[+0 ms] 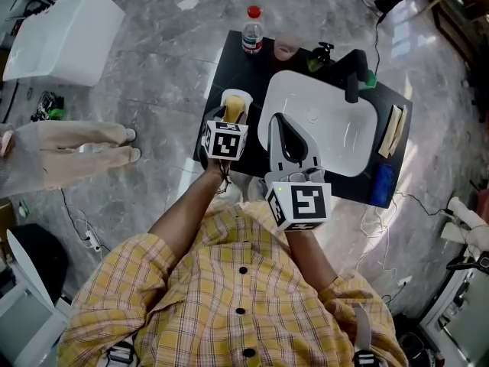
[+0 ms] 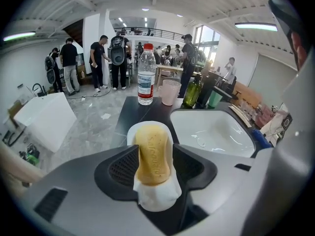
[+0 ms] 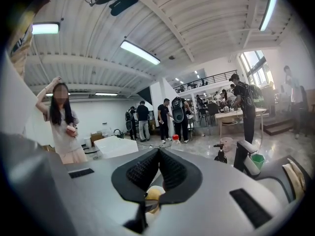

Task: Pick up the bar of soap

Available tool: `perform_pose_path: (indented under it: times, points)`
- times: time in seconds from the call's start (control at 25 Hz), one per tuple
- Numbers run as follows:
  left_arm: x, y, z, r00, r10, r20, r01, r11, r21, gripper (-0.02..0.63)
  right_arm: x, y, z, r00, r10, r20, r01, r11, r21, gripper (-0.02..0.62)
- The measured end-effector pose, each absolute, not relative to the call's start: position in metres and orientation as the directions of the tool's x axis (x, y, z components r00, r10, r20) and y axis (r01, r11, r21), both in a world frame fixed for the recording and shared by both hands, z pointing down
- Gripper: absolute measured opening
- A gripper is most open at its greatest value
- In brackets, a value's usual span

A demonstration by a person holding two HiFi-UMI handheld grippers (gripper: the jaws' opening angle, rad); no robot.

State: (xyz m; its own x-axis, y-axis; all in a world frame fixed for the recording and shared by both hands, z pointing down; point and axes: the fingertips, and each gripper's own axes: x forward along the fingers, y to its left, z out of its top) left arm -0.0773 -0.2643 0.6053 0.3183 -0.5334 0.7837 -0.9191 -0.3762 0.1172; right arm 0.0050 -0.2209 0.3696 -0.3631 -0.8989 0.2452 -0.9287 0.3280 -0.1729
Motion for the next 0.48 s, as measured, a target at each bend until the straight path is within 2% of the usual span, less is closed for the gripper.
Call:
perform_pose_path:
  times: [0.48]
  points:
    - [-0.081, -0.268, 0.628, 0.273, -0.504, 0.82, -0.939, -0.323, 0.114, 0.212, 0.006, -0.228, 0.377, -0.394, -0.881, 0.261, -0.915, 0.347, -0.207, 0.018]
